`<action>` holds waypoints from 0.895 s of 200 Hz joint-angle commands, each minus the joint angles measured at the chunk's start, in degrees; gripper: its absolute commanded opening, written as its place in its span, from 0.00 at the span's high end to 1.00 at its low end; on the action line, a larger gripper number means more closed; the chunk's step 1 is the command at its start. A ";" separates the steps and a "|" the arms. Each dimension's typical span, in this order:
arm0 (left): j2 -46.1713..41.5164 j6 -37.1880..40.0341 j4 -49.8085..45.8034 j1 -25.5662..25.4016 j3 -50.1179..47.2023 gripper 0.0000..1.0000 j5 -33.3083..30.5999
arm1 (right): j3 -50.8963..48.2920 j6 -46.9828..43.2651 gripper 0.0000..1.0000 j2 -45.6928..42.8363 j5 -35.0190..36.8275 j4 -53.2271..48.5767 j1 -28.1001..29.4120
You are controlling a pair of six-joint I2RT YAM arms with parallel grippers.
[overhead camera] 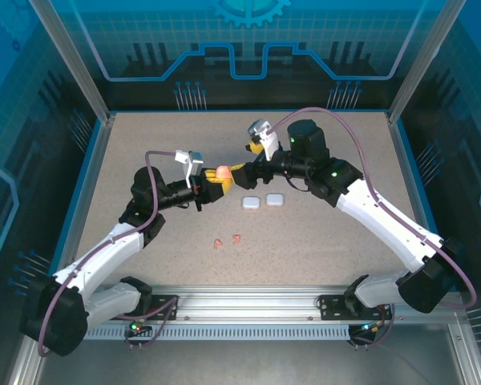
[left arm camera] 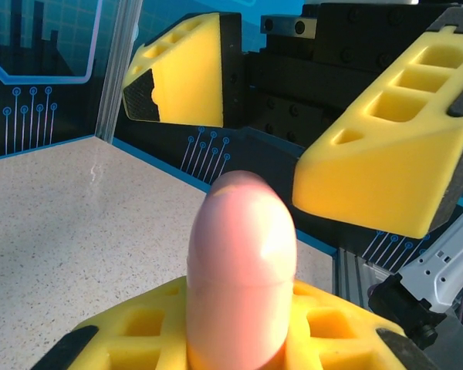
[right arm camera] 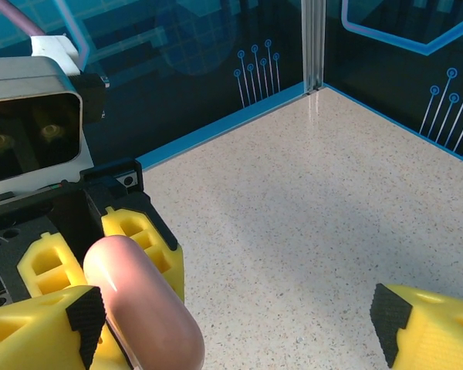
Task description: Insert the wireless bluetooth earbuds into the charging case
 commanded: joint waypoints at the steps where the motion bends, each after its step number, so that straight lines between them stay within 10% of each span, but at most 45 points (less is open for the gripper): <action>1: -1.20 1.35 0.01 -0.53 1.05 0.85 0.38 | -0.27 -1.27 0.07 1.00 -0.27 -0.29 0.74; 179: -1.11 2.36 -0.68 -0.74 1.32 0.86 0.49 | -0.79 -1.37 0.04 1.20 2.60 -1.86 -0.83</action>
